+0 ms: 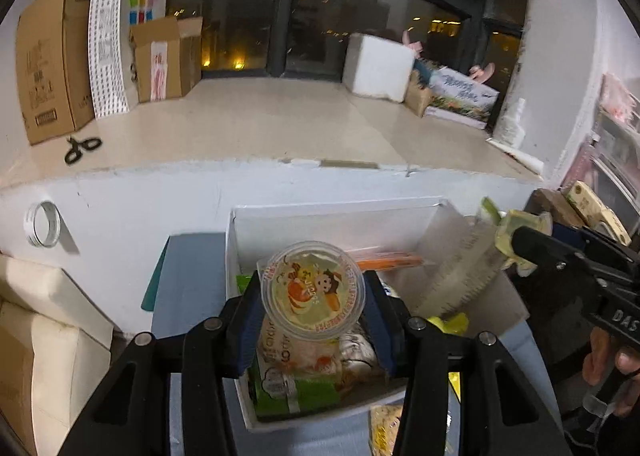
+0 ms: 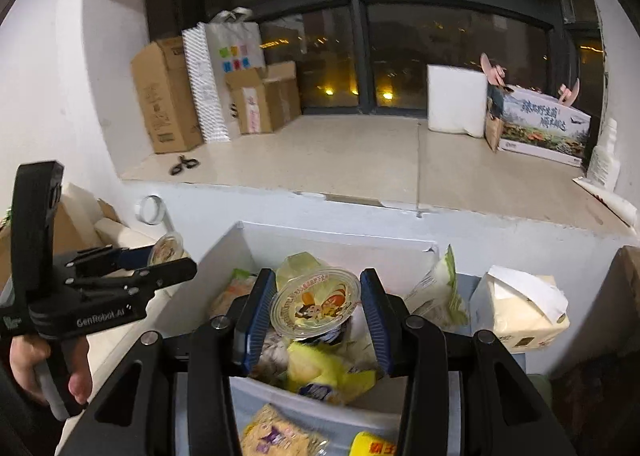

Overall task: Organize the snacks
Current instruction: 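Carry the jelly cup over the white box and release it inside, then grasp the green-white long bag with the right tool while the left tool grasps a small cake pack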

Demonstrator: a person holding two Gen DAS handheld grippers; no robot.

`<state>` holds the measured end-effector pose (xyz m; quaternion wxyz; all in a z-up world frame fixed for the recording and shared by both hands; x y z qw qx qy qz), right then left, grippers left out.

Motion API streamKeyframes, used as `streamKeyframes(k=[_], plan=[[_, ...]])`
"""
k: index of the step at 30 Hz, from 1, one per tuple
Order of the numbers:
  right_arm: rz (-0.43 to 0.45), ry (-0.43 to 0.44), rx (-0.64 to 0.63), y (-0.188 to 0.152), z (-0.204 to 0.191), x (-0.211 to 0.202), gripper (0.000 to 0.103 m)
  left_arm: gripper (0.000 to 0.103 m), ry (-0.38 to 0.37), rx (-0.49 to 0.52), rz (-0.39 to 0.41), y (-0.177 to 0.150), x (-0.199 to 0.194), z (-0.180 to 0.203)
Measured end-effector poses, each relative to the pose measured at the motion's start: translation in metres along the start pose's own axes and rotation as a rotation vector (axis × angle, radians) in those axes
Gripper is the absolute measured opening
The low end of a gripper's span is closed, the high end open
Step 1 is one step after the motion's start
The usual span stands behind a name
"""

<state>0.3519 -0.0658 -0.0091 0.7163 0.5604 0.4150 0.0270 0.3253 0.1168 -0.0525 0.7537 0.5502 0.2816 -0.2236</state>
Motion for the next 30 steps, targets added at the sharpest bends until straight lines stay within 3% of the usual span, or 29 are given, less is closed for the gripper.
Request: streamKeyframes(k=[1,2,3,4,5,9,17,21,25,30], plan=[[-0.02,-0.003,0.008,0.001,0.003,0.007,0.048,0.067,-0.013,-0.006,-0.013,0.0,0.005,-0.002],[-0.032,-0.004,0.007,0.002,0.005,0.012,0.05,0.095,-0.03,-0.02,-0.037,0.0,0.011,-0.005],[-0.048,-0.005,0.004,0.001,0.007,0.017,0.056,0.103,-0.05,-0.043,-0.057,0.0,0.016,-0.009],[-0.077,-0.016,0.002,0.0,0.009,0.024,0.086,0.103,-0.071,-0.055,-0.067,-0.001,0.017,-0.011],[-0.095,-0.034,0.015,-0.002,0.012,0.029,0.103,0.103,-0.081,-0.062,-0.071,-0.002,0.017,-0.012],[-0.06,-0.02,0.028,-0.013,0.015,0.026,0.103,0.103,-0.056,-0.01,-0.059,-0.01,0.011,-0.006],[-0.015,0.002,0.083,-0.022,0.019,0.004,0.103,0.103,-0.09,0.05,-0.055,-0.021,-0.023,0.006],[0.013,0.096,0.123,-0.032,0.016,-0.024,0.103,0.103,-0.166,0.104,-0.036,-0.045,-0.075,0.019],[0.058,0.137,0.072,-0.057,0.005,-0.07,0.103,0.103,-0.199,0.16,0.009,-0.074,-0.123,0.028],[0.054,0.18,0.05,-0.106,-0.004,-0.121,0.103,0.103,-0.29,0.127,0.005,-0.117,-0.16,0.023]])
Point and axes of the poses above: each gripper's, at about its wrist camera, not at the fingertips, and x roughly the way its jaws point, z to its right, y to its top, the point moved 1 cm from there along x, roughly the way its jaws point, and after that the axes turned 7 degrees about -x, right-handed, at the moved point
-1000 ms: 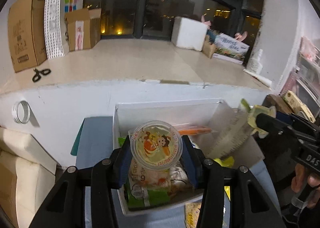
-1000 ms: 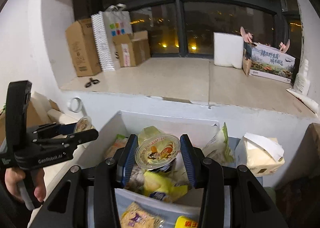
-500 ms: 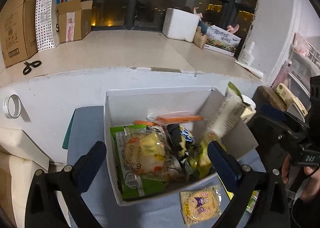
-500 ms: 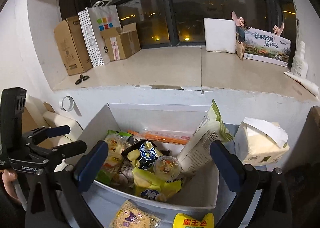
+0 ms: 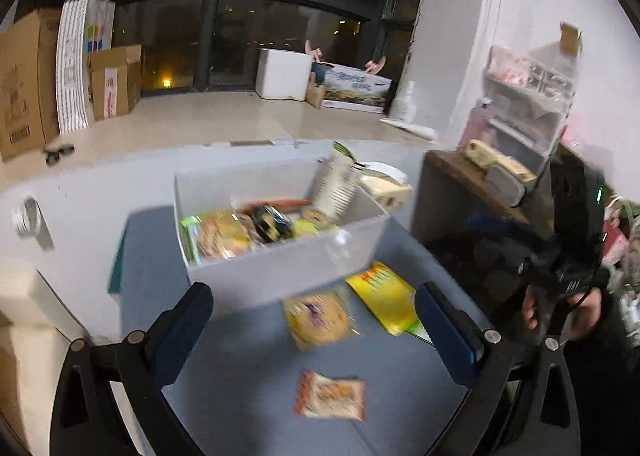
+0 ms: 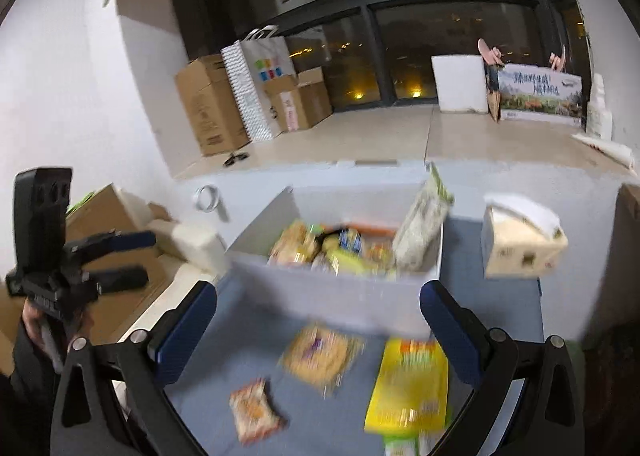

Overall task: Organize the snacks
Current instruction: 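Grasp the green-white long bag with the right tool while the left tool grasps a small cake pack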

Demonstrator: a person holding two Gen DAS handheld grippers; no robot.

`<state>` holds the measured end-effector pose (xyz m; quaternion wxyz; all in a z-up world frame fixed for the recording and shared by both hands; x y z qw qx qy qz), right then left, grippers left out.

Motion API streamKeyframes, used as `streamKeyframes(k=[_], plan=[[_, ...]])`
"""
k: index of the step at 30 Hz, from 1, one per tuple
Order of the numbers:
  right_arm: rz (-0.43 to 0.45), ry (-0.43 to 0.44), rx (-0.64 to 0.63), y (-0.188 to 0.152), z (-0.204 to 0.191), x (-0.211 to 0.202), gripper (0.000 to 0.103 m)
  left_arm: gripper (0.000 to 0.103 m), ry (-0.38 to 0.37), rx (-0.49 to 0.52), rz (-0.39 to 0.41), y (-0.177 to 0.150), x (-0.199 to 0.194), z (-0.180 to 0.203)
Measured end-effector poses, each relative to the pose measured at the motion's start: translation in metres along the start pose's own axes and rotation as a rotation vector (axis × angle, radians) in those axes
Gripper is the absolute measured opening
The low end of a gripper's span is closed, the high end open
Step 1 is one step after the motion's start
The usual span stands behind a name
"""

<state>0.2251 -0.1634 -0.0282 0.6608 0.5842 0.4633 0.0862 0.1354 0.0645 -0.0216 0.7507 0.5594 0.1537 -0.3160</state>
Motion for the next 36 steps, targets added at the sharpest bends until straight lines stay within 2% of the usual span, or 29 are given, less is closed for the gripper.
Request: streamKeyframes(k=[3,7,10,20,24,28,30,36], plan=[[0.005,-0.034,-0.031,-0.033,-0.006,-0.029,0.103,0.103,-0.063,-0.039,0.004,-0.023,-0.012,0.003],[0.021,-0.088,0.018,-0.076,-0.007,-0.053,0.103,0.103,-0.038,-0.036,0.007,-0.045,-0.017,0.011],[0.0,-0.083,0.081,-0.098,-0.002,-0.054,0.103,0.103,-0.012,-0.017,0.005,-0.053,-0.018,0.016],[-0.112,-0.167,0.066,-0.114,0.018,-0.026,0.103,0.103,0.042,-0.007,-0.021,-0.067,-0.013,0.015],[-0.212,-0.241,0.023,-0.123,0.024,-0.005,0.103,0.103,0.055,-0.015,-0.037,-0.071,-0.009,0.011],[-0.314,-0.249,0.003,-0.134,0.031,0.026,0.103,0.103,0.073,-0.009,-0.037,-0.073,-0.008,0.01],[-0.361,-0.288,-0.004,-0.141,0.035,0.04,0.103,0.103,0.088,-0.009,-0.035,-0.074,-0.007,0.009],[-0.448,-0.303,0.01,-0.157,0.042,0.064,0.103,0.103,0.084,-0.02,-0.049,-0.076,-0.003,0.007]])
Point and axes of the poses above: each gripper's, at about its wrist camera, not at the fingertips, and x roughly the way its jaws point, z to its right, y to its top, the point moved 1 cm from there along x, roughly the way its jaws point, and after that the axes turned 7 degrees about -x, right-handed, at the moved point
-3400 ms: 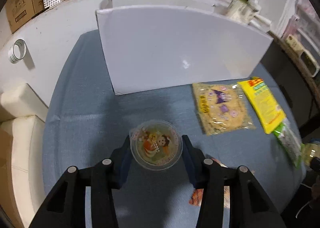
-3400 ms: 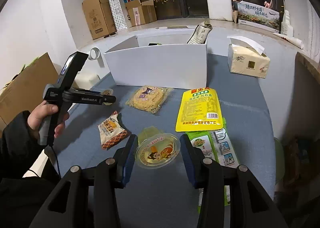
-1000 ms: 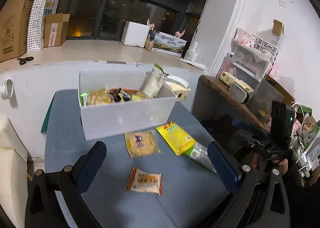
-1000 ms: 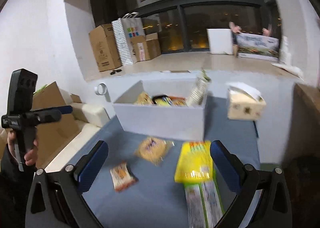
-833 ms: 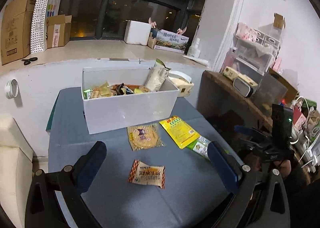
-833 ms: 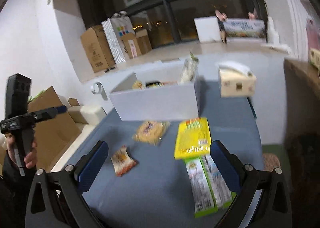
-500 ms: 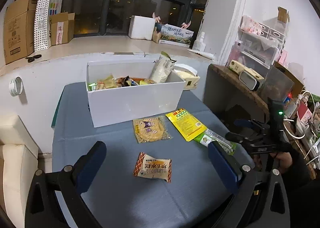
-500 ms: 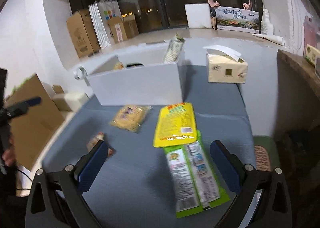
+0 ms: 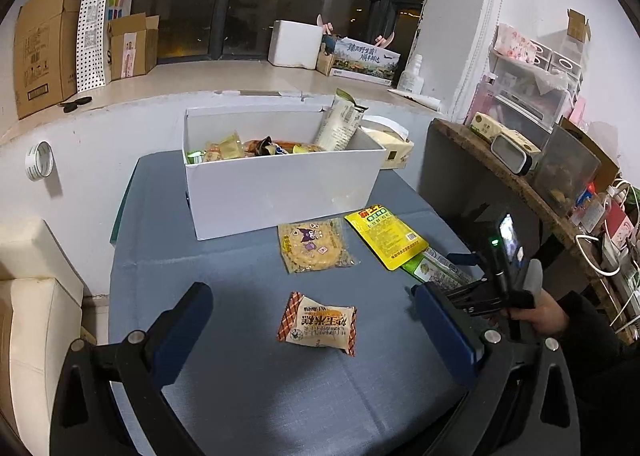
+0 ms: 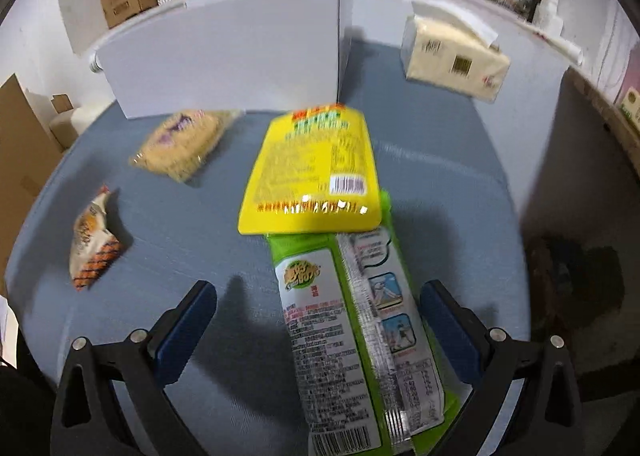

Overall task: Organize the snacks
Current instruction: 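Grasp the green-white long bag with the right tool while the left tool grasps a small cake pack, then carry both held packs over the white box and release them inside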

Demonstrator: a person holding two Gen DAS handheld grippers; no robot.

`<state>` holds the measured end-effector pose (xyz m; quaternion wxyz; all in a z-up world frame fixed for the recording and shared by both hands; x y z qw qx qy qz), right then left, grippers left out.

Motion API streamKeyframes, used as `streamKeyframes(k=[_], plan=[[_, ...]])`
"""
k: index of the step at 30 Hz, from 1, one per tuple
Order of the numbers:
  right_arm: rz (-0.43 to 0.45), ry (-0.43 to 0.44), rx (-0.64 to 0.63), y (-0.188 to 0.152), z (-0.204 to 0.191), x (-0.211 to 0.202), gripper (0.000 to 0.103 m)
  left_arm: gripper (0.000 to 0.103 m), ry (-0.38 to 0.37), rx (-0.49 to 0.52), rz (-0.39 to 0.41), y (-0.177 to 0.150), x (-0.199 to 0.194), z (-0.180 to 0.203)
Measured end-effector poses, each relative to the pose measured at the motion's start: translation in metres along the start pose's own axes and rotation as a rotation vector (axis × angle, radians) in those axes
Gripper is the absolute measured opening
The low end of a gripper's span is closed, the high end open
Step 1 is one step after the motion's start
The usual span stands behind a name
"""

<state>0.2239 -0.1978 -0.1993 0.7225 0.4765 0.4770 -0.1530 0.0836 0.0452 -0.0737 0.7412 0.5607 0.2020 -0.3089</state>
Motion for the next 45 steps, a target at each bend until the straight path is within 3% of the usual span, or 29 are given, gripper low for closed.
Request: streamKeyframes(k=[7,9,10,11,16,24,29,33,37,40,41,43,44,45], plan=[[-0.022,-0.006,0.003,-0.004,-0.001,0.01,0.103,0.103,0.008,0.001,-0.012,-0.003,0.004,0.003],[-0.005,-0.018,0.008,-0.004,0.0,0.008,0.089,0.103,0.011,0.005,-0.017,-0.004,0.006,0.003],[0.009,-0.02,0.006,-0.004,-0.001,0.003,0.065,0.103,0.014,0.008,-0.019,-0.004,0.007,0.004],[0.021,-0.008,0.012,-0.004,0.0,-0.001,0.063,0.103,0.015,0.009,-0.019,-0.005,0.008,0.004],[0.027,0.046,0.043,-0.008,0.001,-0.009,0.06,0.103,0.018,0.002,-0.029,-0.006,0.012,0.001],[0.191,0.127,0.111,-0.011,0.003,-0.074,0.06,0.103,0.02,-0.04,-0.084,-0.015,0.037,-0.009],[0.26,0.158,0.143,-0.014,0.007,-0.105,0.06,0.103,0.037,-0.003,-0.173,-0.03,0.066,-0.005],[0.268,0.16,0.153,-0.014,0.006,-0.112,0.06,0.103,0.039,0.037,-0.239,-0.04,0.095,0.006],[0.256,0.174,0.161,-0.015,0.007,-0.106,0.06,0.103,0.11,0.113,-0.298,-0.044,0.137,0.017],[0.249,0.184,0.146,-0.015,0.001,-0.103,0.06,0.103,0.107,0.126,-0.35,-0.046,0.163,0.017],[0.248,0.184,0.141,-0.015,0.0,-0.103,0.06,0.101,0.125,0.126,-0.359,-0.047,0.169,0.016],[0.246,0.19,0.136,-0.016,-0.003,-0.103,0.06,0.087,0.15,0.182,-0.327,-0.048,0.168,0.022],[0.246,0.191,0.135,-0.016,-0.003,-0.103,0.06,0.075,0.141,0.188,-0.32,-0.047,0.165,0.024],[0.246,0.195,0.134,-0.016,-0.003,-0.103,0.06,0.072,0.136,0.181,-0.321,-0.047,0.163,0.024]])
Point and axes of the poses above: each gripper's, at about its wrist camera, not at the fingertips, and x roughly the way its jaws point, z to its right, y to its top, the point moved 1 cm from there along x, roughly the way its jaws point, and after that the axes turned 7 degrees about -x, right-handed, at the moved point
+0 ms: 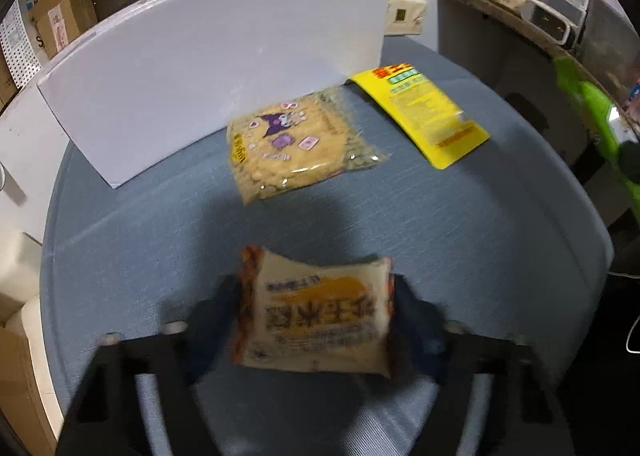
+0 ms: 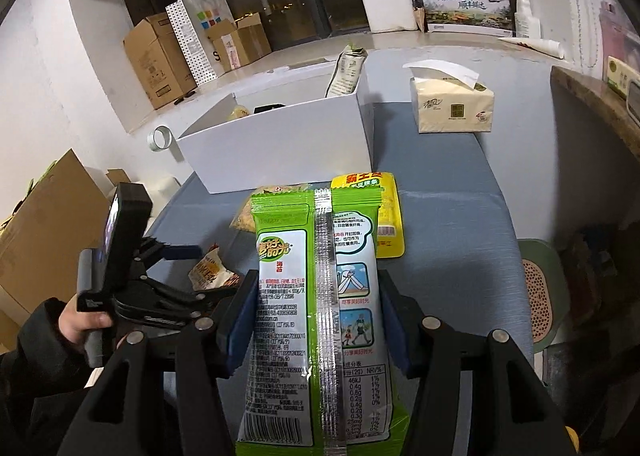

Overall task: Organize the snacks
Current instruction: 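Carry both held packs over the white box and release them inside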

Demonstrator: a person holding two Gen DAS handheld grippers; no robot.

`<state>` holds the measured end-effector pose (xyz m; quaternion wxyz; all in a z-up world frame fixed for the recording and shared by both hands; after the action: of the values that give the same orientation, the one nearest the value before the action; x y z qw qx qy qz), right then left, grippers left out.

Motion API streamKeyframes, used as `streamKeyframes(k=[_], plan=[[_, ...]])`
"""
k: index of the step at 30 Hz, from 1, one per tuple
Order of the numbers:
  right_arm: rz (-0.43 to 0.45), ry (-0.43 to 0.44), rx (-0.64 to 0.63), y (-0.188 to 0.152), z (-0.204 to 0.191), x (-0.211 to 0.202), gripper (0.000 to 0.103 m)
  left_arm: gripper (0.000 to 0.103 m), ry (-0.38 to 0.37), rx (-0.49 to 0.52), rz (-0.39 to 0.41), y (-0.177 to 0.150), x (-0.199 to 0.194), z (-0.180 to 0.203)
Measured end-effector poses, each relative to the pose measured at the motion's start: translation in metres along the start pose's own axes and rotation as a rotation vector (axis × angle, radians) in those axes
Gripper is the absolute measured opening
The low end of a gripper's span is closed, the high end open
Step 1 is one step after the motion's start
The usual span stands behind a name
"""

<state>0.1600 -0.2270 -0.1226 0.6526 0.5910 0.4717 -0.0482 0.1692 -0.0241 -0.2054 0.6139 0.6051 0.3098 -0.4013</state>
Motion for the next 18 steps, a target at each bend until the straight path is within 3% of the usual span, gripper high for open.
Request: streamKeyframes(k=[4,7,11,18], plan=[[0.0,0.011,0.003,-0.002,-0.002,0.001,0.06,0.068,-0.025,-0.056,0.002,-0.003,-0.009,-0.009],[0.005,0.016,-0.006,-0.001,-0.005,0.0,0.06,0.067,-0.066,-0.093,0.062,-0.002,-0.036,-0.016],[0.032,0.028,-0.005,0.007,-0.008,-0.003,0.06,0.068,-0.121,-0.142,0.194,0.009,-0.087,-0.026],[0.115,0.036,-0.084,0.061,-0.029,-0.004,0.061,0.069,-0.119,-0.22,0.408,0.062,-0.164,-0.06]])
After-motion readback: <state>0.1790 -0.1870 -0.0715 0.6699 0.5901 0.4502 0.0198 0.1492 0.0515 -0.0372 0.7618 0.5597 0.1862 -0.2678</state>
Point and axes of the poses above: each gripper's, at about its wrist camera, not at the fingertips, and x roughly the way its jaws point, z to its right, y to its top, the point moved 1 cm from there along x, roughly the way its jaws point, and after that the axes turned 7 degrees about -x, right-handed, at the moved point
